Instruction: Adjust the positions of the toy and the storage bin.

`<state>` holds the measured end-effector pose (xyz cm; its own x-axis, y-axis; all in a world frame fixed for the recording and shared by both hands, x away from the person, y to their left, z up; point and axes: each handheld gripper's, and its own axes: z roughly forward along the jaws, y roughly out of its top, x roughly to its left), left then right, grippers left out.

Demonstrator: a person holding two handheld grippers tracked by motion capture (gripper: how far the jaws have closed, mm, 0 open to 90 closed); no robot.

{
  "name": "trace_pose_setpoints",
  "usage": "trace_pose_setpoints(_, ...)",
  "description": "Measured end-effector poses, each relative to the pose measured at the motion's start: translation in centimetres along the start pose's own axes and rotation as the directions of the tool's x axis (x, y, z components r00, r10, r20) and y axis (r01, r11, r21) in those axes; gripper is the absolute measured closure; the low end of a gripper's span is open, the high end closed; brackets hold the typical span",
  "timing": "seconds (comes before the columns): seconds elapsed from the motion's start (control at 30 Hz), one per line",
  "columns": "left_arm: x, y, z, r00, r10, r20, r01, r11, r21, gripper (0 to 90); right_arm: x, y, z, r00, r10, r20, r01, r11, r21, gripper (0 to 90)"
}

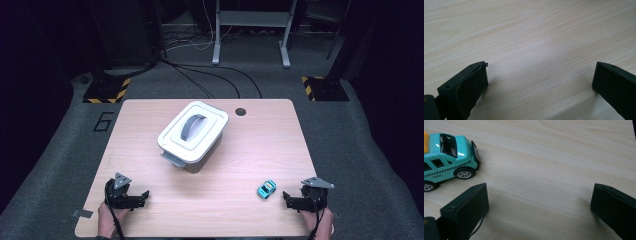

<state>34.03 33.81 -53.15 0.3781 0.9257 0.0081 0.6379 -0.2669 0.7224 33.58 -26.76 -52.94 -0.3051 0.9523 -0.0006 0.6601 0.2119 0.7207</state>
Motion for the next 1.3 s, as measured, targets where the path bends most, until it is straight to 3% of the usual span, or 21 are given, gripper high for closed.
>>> trace_pose_setpoints(0.5, 0.1, 0.5, -0.5, 1.0000, 0.006, 0.001, -0.006, 0.9999, 0.012, 0.6, 0.0, 0.0, 0.0, 1.0000, 0.004, -0.006, -0.004, 1.000, -0.001, 1.6)
trace_pose_setpoints(0.57, 0.3, 1.0, -1.1, 0.9997, -0.018, 0.015, 0.018, 0.9998, 0.001, 0.6, 0.0, 0.0, 0.0, 1.0000, 0.005, -0.006, -0.005, 1.000, -0.002, 1.7)
trace_pose_setpoints(0.63, 0.3, 1.5, -1.6, 0.9997, -0.017, 0.020, 0.017, 0.9998, -0.004, 0.6, 0.0, 0.0, 0.0, 1.0000, 0.005, -0.006, -0.005, 1.000, -0.002, 1.7)
trace_pose_setpoints(0.97, -0.5, 4.7, -3.4, 0.9972, 0.010, 0.074, -0.009, 0.9997, -0.023, 0.5, 0.0, 0.0, 0.0, 1.0000, 0.004, -0.005, -0.004, 1.000, -0.002, 1.8)
trace_pose_setpoints(1.0, -0.7, 5.4, -3.7, 0.9966, 0.031, 0.076, -0.029, 0.9993, -0.023, 0.5, 0.0, 0.0, 0.0, 1.0000, 0.004, -0.005, -0.004, 1.000, -0.002, 1.8)
trace_pose_setpoints(1.3, -1.4, 8.2, -4.7, 0.9918, 0.067, 0.109, -0.063, 0.9973, -0.038, 0.4, 0.0, 0.0, 0.0, 1.0000, 0.005, -0.006, -0.005, 1.000, -0.002, 1.8)
